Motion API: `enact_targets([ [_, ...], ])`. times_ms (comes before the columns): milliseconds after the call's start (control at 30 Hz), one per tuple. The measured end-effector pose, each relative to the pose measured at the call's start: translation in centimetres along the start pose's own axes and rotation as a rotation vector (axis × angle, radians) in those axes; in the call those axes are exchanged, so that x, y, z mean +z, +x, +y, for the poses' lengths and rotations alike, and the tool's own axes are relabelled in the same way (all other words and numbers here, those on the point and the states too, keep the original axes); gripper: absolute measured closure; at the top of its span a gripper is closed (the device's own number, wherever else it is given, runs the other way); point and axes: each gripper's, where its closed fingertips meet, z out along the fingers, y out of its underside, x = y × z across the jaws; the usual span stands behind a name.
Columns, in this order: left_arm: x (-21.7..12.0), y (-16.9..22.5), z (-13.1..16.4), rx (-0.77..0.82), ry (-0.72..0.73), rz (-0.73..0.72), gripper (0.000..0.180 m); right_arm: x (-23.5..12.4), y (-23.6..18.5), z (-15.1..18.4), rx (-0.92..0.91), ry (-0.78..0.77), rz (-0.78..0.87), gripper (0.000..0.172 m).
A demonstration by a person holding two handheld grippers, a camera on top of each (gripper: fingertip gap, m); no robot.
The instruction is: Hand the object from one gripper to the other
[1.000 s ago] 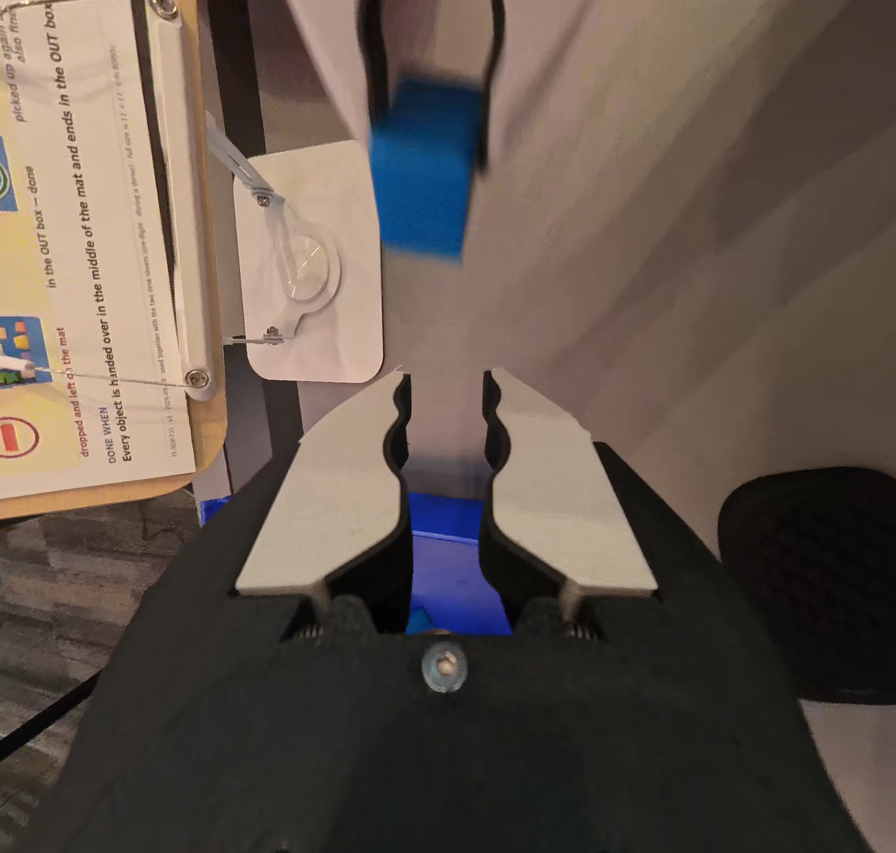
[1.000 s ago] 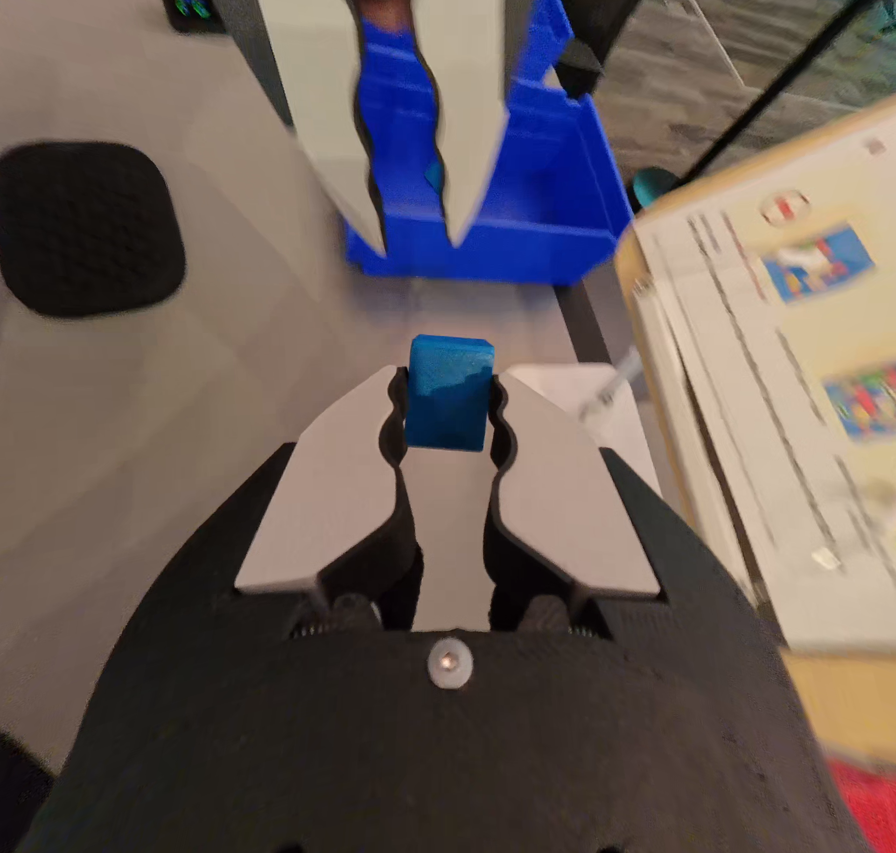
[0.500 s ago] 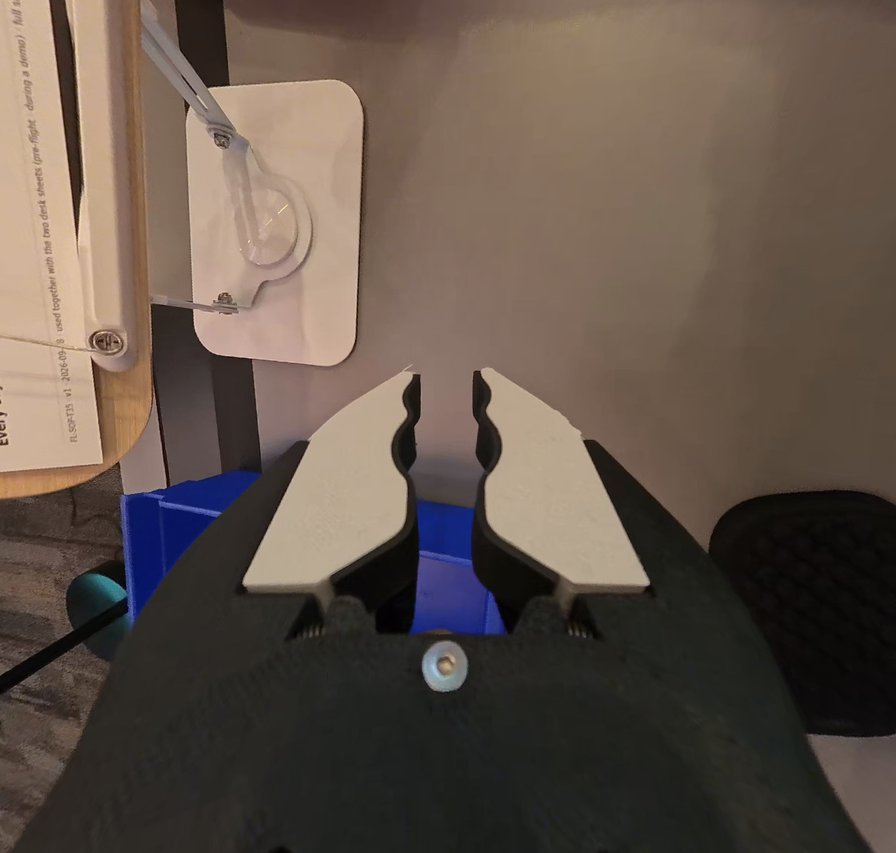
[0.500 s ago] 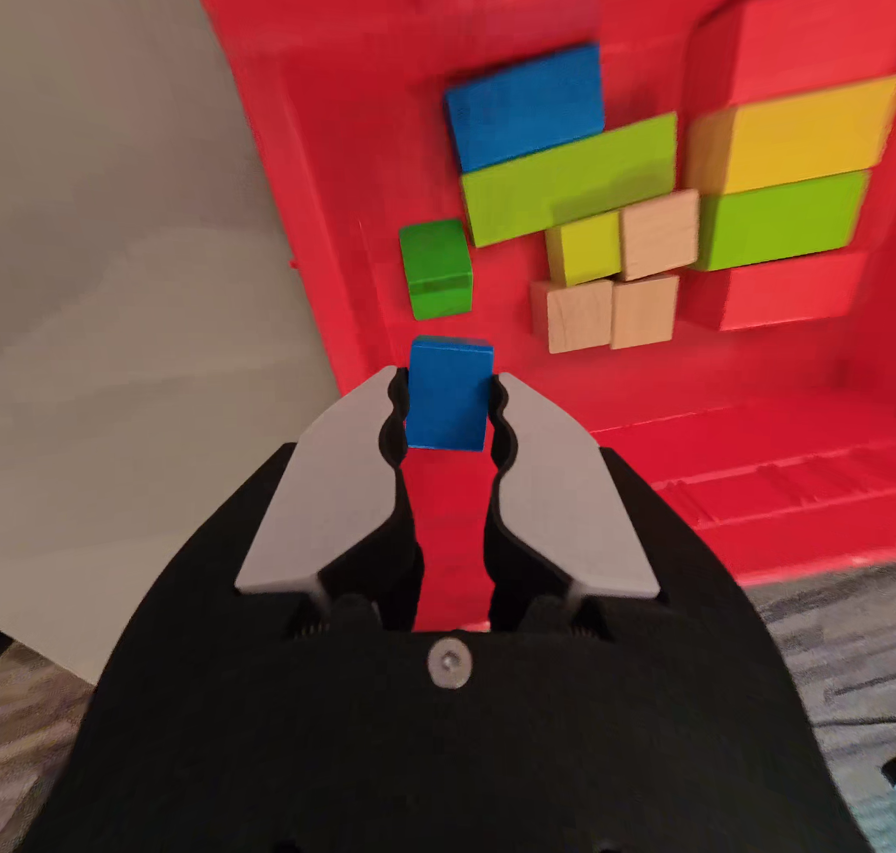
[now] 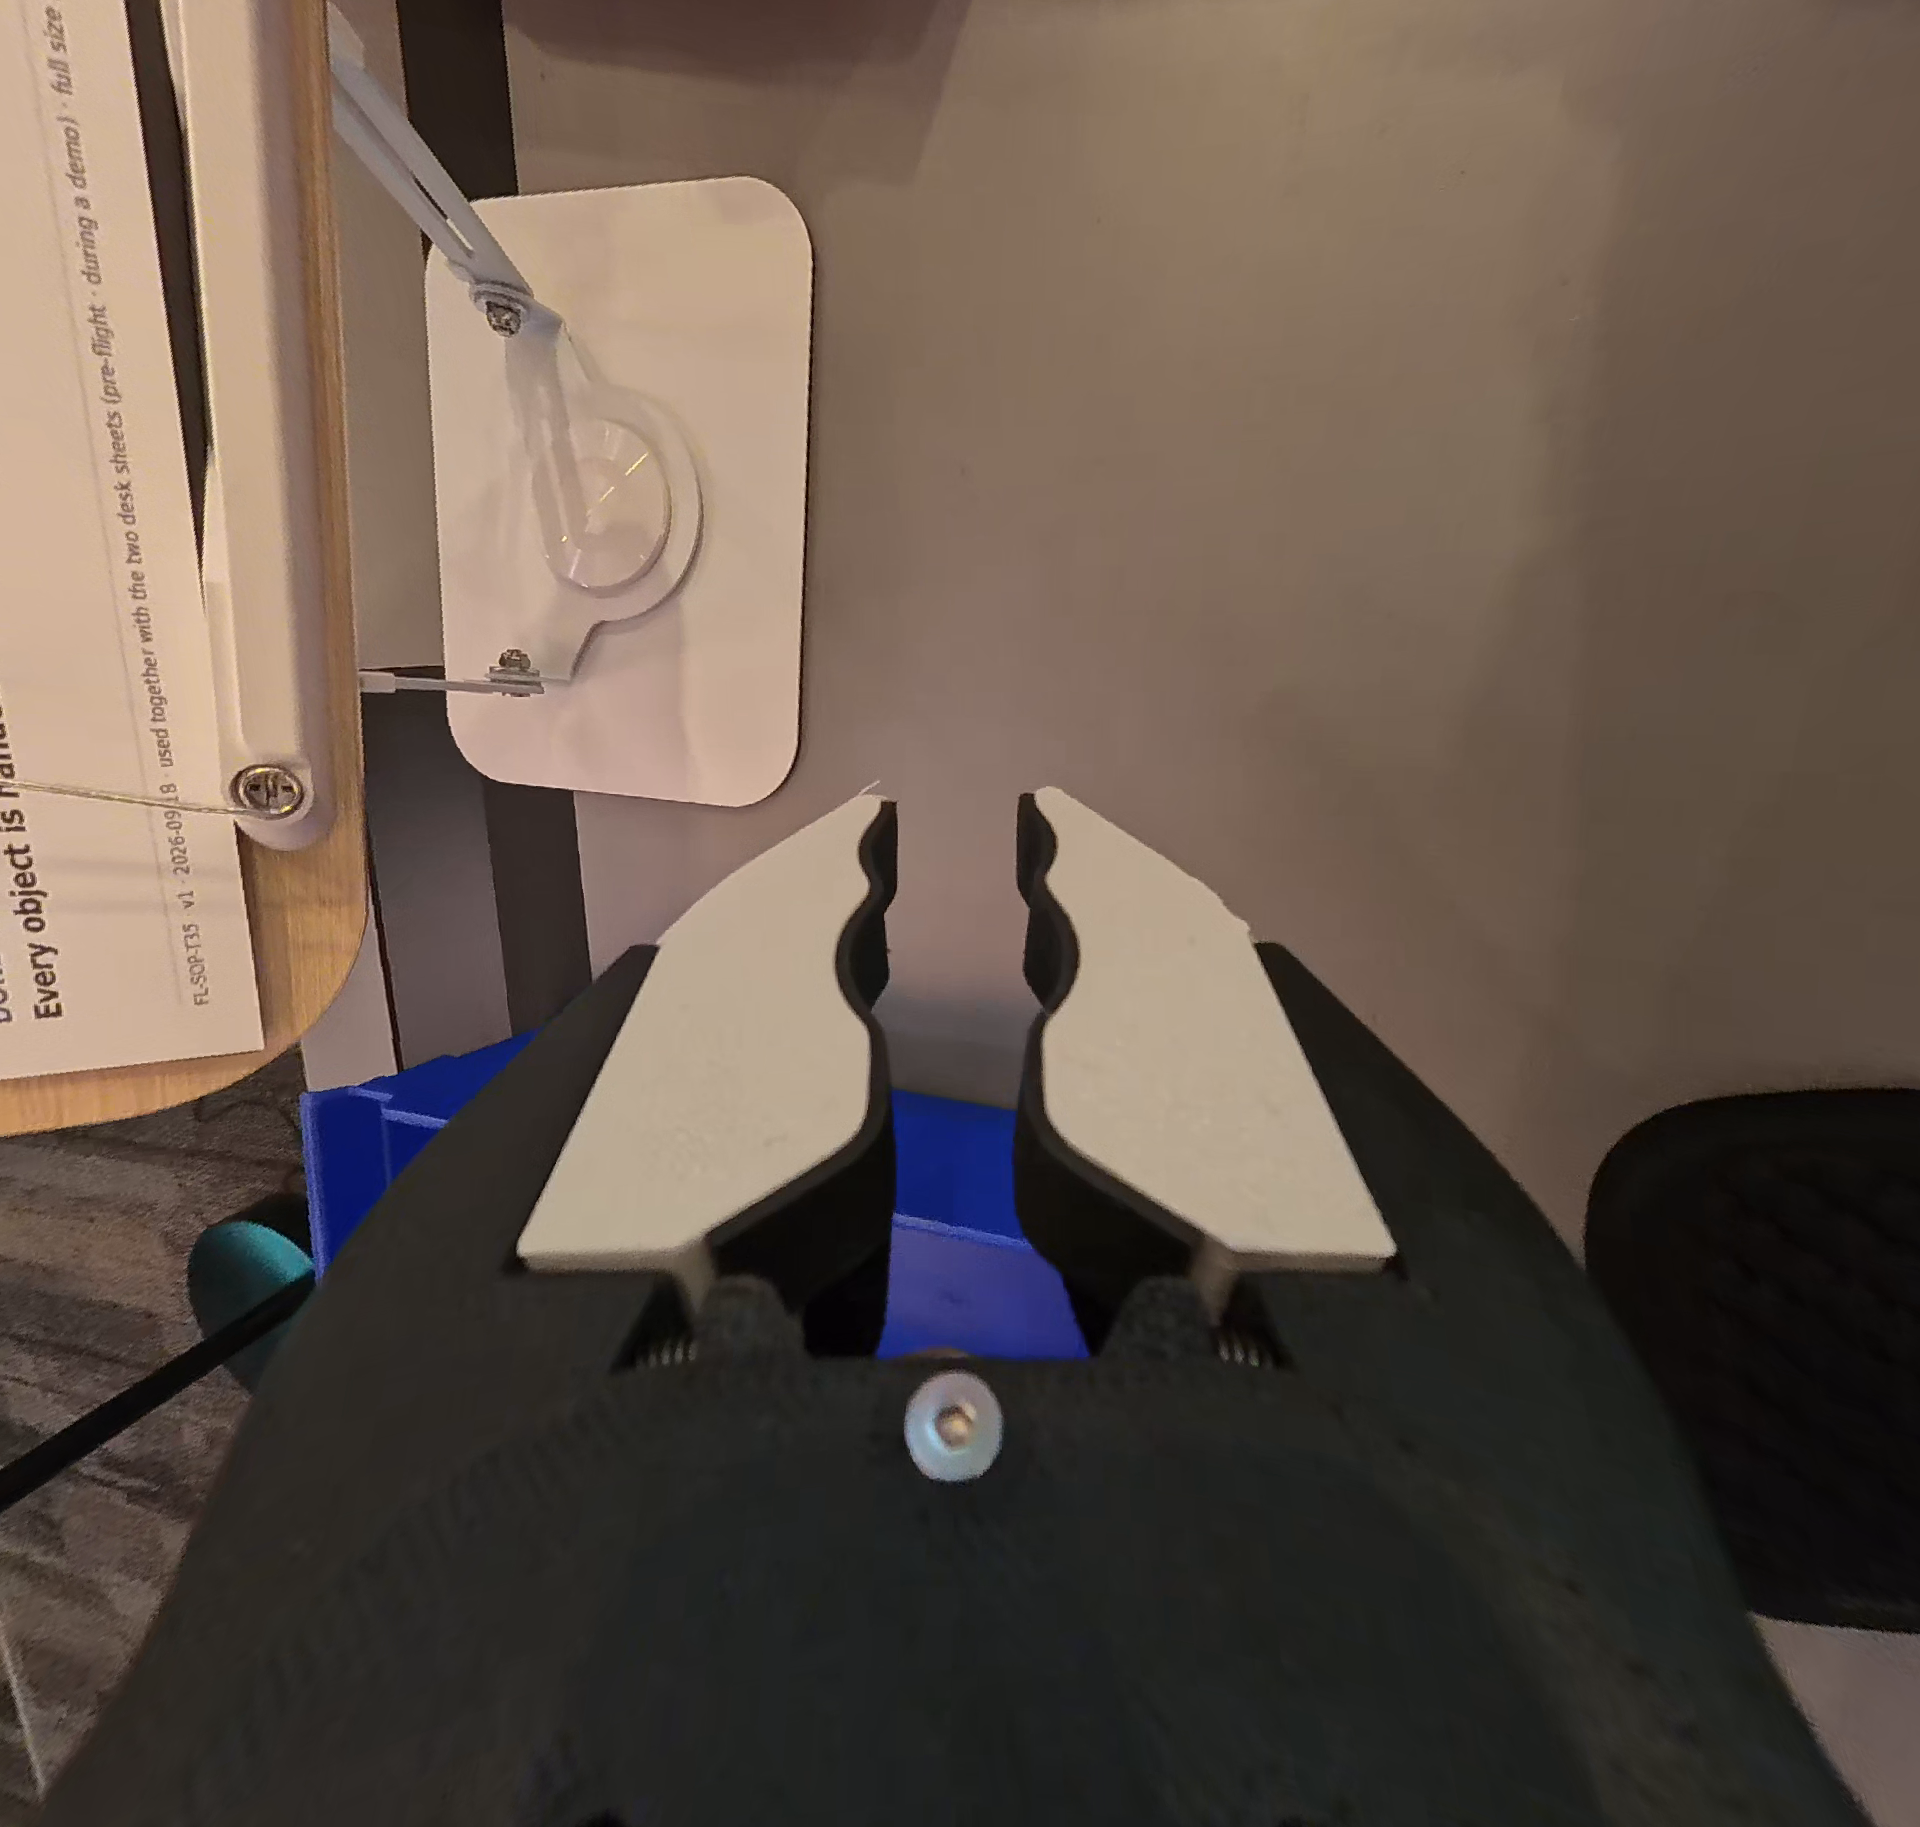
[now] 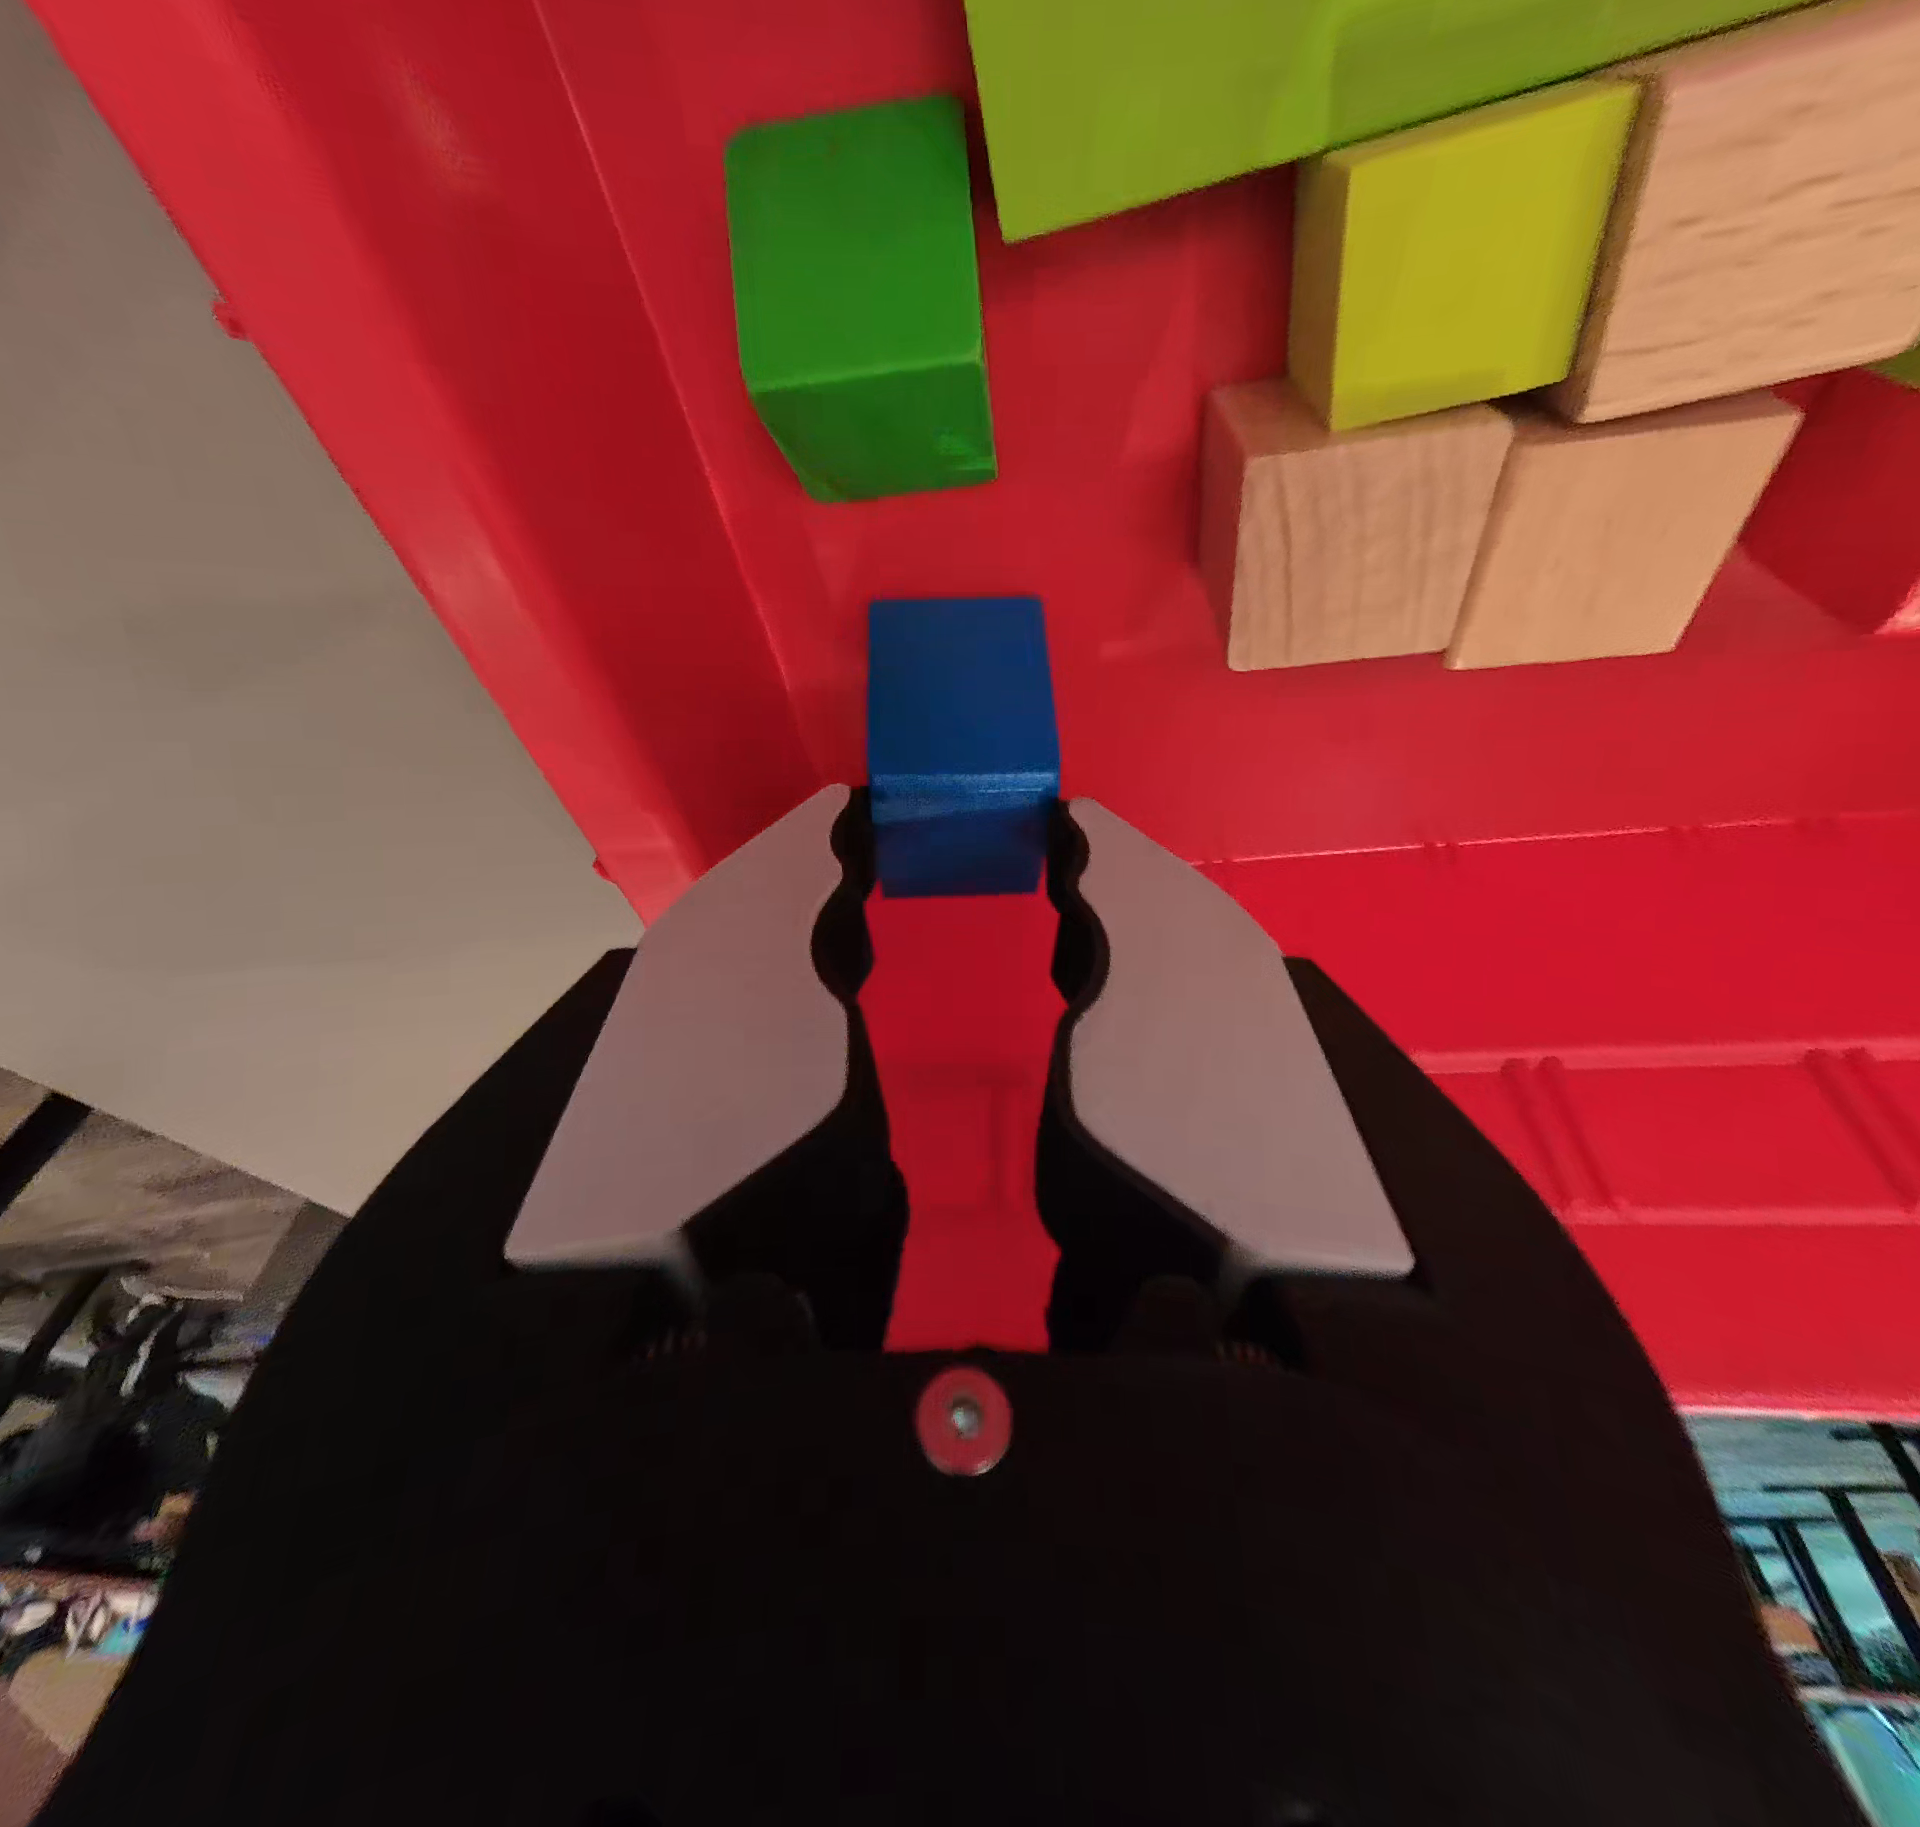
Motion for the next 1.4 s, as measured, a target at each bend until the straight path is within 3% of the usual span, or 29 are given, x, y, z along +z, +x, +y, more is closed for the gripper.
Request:
enact_targets([
  [400, 0.2, 0.5, 0.5, 0.014, -0.032, 0.008, 0.156, 0.8, -0.1, -0.4, -0.104, -0.124, -0.009, 0.142],
  [667, 0.2, 0.5, 1.0, 0.008, -0.056, 0.012, 0.154, 0.6, -1.0, -0.7, -0.071, -0.168, -0.128, 0.139],
  [833, -0.7, -0.1, 3.0, -0.025, -0.092, -0.012, 0.147, -1.0, -0.8, -0.4, -0.007, -0.111, -0.086, 0.135],
  [1000, -3.1, -2.7, 11.6, -0.098, -0.228, -0.084, 0.132, -4.8, -2.3, -0.8, -0.005, 0.025, 0.056, 0.139],
  [1100, -3.6, -3.4, 19.7, -0.048, -0.398, -0.119, 0.134, -6.3, -4.5, -1.7, -0.051, 0.092, 0.123, 0.142],
  [1233, -1.8, -3.0, 29.7, -0.025, -0.621, -0.08, 0.126, -7.3, -7.7, -3.2, -0.112, 0.148, 0.17, 0.144],
  [1300, -0.8, -3.5, 32.4, -0.02, -0.685, -0.07, 0.122, -7.4, -9.1, -4.2, -0.143, 0.165, 0.173, 0.145],
  [1400, 0.8, -4.4, 33.1, -0.008, -0.696, -0.032, 0.123, -7.3, -10.5, -5.4, -0.175, 0.16, 0.181, 0.146],
])
